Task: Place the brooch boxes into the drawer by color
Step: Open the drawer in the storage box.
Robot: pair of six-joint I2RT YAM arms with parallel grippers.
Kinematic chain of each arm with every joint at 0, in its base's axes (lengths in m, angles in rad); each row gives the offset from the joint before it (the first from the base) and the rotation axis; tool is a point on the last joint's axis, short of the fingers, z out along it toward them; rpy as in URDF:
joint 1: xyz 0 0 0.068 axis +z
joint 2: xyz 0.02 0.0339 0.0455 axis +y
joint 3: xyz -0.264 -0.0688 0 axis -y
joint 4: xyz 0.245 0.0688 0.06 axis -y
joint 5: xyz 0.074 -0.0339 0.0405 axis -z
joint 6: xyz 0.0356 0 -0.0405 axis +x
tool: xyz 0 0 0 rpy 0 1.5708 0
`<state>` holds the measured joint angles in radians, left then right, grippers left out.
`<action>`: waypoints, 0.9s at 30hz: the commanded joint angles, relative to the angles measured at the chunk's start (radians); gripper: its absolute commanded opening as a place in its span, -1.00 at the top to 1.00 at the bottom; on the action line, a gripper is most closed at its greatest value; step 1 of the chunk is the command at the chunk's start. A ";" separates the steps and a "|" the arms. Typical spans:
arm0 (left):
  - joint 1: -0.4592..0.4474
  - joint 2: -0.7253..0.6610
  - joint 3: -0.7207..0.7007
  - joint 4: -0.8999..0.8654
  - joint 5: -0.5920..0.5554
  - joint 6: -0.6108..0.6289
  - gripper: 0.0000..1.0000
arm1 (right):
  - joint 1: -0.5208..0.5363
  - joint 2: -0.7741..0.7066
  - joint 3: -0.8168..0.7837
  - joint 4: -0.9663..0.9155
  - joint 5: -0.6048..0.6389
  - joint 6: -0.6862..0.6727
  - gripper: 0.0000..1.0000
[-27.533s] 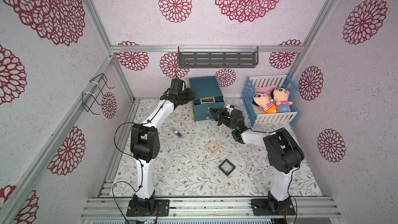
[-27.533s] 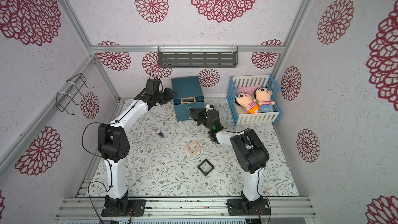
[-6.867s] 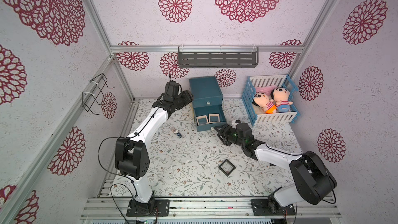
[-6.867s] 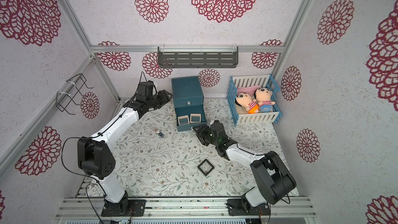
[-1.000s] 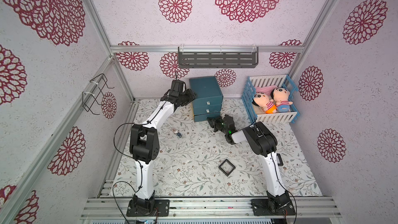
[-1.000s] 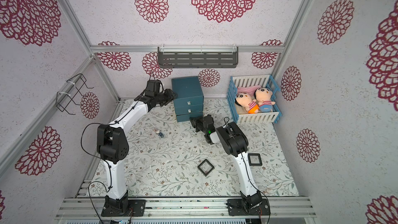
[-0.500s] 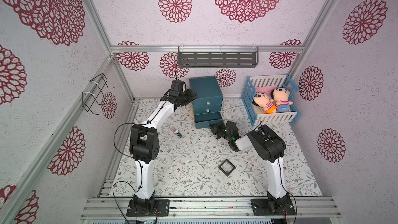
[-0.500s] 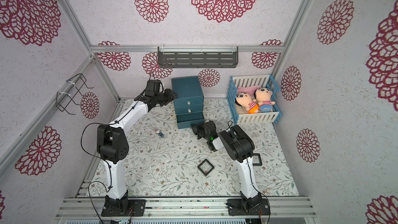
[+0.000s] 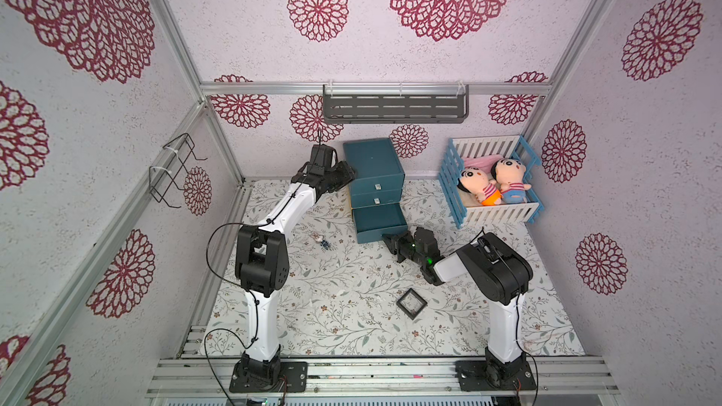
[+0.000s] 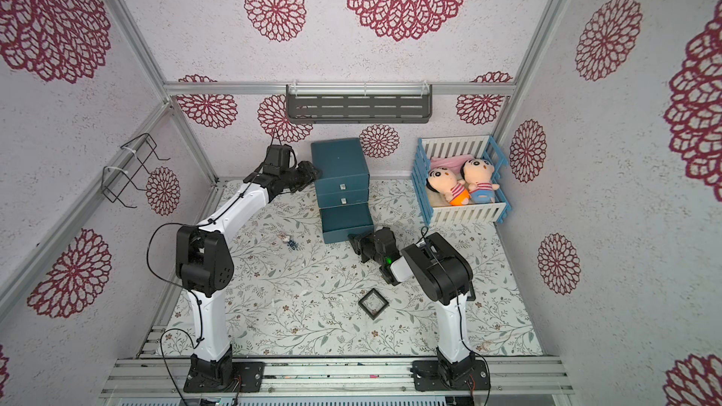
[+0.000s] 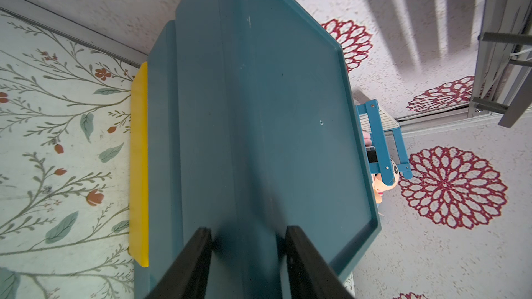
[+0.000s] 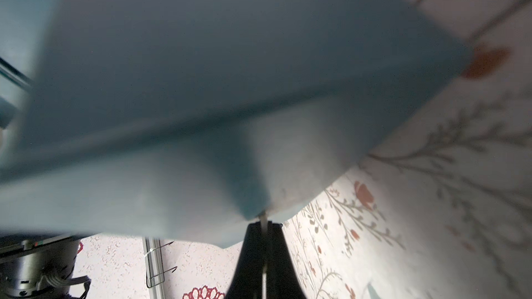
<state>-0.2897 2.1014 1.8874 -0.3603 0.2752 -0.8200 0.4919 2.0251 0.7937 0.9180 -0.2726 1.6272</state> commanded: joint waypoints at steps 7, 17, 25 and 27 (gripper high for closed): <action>-0.004 -0.009 -0.002 -0.055 -0.004 0.013 0.05 | 0.022 -0.092 -0.022 -0.003 0.039 0.005 1.00; -0.007 -0.057 -0.024 -0.056 -0.051 0.024 -0.08 | 0.023 -0.202 0.012 -0.249 0.076 -0.158 -0.67; -0.029 -0.212 -0.103 -0.061 -0.152 0.058 -0.11 | 0.022 -0.415 0.078 -0.641 0.190 -0.447 -0.91; -0.039 -0.260 -0.151 -0.058 -0.164 0.067 -0.11 | 0.022 -0.470 0.087 -0.740 0.224 -0.551 -0.98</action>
<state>-0.3122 1.9347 1.7657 -0.4110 0.1574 -0.7860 0.5110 1.6432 0.8524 0.3683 -0.1345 1.2755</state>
